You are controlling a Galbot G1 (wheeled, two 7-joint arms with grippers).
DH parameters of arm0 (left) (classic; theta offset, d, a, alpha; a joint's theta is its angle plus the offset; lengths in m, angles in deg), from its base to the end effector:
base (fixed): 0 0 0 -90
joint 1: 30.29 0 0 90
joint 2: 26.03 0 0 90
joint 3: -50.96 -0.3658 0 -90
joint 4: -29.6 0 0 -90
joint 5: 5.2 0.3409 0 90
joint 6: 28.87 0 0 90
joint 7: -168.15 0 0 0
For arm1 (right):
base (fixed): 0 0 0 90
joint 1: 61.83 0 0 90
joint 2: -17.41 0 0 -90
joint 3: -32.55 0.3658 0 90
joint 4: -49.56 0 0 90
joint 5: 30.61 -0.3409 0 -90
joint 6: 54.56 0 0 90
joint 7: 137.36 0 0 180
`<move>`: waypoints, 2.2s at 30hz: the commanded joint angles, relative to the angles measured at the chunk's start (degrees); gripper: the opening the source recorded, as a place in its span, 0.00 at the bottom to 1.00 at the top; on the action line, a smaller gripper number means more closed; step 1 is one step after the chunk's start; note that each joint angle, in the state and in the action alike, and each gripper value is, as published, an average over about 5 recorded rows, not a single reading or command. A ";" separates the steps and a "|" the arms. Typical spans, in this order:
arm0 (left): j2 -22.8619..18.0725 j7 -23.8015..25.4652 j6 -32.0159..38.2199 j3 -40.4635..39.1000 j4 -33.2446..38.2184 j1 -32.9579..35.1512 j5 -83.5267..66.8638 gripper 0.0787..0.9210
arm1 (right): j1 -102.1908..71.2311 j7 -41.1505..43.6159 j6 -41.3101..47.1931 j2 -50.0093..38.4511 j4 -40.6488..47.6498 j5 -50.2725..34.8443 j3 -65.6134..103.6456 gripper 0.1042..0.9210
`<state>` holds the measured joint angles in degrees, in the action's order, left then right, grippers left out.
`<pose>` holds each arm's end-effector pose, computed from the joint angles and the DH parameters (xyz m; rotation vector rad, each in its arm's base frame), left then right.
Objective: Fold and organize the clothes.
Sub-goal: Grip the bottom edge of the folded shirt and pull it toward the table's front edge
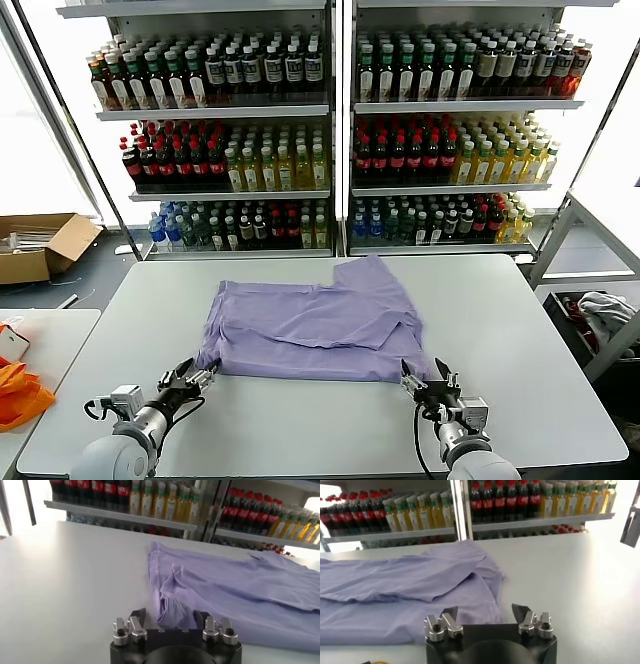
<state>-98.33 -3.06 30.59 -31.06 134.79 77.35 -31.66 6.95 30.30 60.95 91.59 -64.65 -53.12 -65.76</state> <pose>0.2349 0.1276 -0.3365 -0.1810 -2.5952 0.2377 0.2037 -0.0184 -0.3255 0.0934 -2.6700 -0.1163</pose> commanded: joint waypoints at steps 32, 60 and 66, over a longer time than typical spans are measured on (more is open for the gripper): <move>-1.94 1.39 0.32 4.43 11.26 14.19 2.98 0.01 | -12.06 2.43 -1.34 -5.11 -9.70 2.75 1.56 0.03; -4.13 -0.84 -0.61 11.31 21.28 27.86 8.58 0.40 | -21.62 8.81 -3.28 -5.91 -17.39 11.47 6.16 0.50; -0.84 -0.39 -1.17 15.60 21.64 24.61 5.94 0.61 | -15.69 11.98 -1.44 -8.40 -18.53 5.18 12.95 0.72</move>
<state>-101.23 -3.30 29.57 -19.04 155.49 103.02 -24.66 -10.26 40.57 59.21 83.97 -81.49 -45.58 -57.17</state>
